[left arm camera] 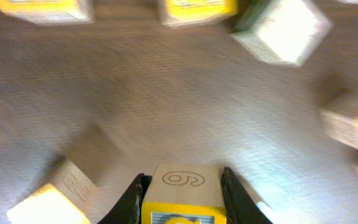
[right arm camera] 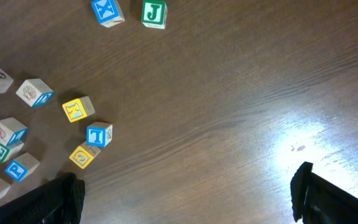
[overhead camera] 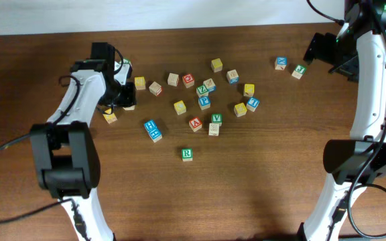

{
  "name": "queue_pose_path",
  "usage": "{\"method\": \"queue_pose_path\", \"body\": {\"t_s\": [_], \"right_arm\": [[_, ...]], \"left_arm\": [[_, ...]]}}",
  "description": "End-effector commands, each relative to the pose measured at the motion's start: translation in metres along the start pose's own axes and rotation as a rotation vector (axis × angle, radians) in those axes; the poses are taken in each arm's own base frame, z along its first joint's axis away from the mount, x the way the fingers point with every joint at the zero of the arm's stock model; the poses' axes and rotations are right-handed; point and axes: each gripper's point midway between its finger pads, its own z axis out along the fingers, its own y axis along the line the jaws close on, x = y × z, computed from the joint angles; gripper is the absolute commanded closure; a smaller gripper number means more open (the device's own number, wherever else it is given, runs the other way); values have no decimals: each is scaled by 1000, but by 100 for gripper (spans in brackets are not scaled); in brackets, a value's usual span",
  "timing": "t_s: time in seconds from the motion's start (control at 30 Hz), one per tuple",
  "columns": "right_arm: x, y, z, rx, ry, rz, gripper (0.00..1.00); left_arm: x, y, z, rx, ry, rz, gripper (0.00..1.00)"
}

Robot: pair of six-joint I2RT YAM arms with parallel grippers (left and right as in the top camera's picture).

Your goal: Spell out RSS

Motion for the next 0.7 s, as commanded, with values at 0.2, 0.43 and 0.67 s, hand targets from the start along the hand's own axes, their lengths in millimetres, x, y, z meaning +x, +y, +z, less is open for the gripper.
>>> {"method": "queue_pose_path", "body": {"t_s": [0.2, 0.43, 0.67], "right_arm": [[-1, -3, -5, 8, -14, -6, 2], [-1, -2, -5, 8, -14, -6, 2], [-1, -2, -5, 8, -13, -6, 2]], "left_arm": [[72, -176, -56, 281, 187, 6, 86], [134, -244, 1, 17, 163, -37, 85], [148, -230, 51, -178, 95, -74, 86]]}}
